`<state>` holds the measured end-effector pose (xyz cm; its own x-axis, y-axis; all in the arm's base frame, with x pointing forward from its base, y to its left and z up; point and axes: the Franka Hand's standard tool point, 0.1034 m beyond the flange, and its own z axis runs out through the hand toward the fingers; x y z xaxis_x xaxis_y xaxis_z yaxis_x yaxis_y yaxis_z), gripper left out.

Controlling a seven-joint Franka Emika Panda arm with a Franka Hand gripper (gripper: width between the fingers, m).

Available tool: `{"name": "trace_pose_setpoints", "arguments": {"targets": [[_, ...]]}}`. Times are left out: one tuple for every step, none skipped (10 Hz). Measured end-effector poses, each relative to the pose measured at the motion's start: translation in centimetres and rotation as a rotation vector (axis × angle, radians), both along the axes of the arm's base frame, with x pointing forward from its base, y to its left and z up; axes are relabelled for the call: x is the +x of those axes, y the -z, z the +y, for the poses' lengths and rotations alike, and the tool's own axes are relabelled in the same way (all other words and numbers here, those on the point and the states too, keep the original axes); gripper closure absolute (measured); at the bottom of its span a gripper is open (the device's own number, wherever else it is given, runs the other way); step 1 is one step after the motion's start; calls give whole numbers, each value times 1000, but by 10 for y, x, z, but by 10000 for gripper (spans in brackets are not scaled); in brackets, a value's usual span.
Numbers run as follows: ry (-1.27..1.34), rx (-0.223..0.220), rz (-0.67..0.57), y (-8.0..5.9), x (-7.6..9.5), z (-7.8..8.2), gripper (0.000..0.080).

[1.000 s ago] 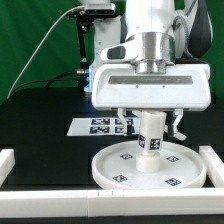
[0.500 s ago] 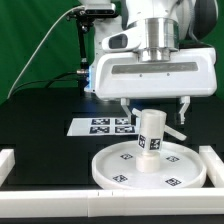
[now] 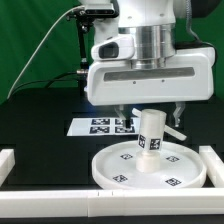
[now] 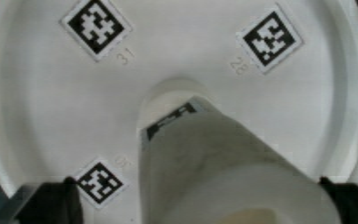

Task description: Assemble round table

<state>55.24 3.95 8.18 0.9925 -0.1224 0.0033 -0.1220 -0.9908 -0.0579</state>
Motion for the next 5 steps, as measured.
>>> {"name": "trace_pose_setpoints", "arguments": {"targets": [[7,-3,-12,2,-1,4,151],[18,-3,-10,2,-1,3,154],[25,-3,-10,2,-1,2,154],[74,-1,-7,3,-1,3,356],[153,0,-3,3,-1,3,356]]}}
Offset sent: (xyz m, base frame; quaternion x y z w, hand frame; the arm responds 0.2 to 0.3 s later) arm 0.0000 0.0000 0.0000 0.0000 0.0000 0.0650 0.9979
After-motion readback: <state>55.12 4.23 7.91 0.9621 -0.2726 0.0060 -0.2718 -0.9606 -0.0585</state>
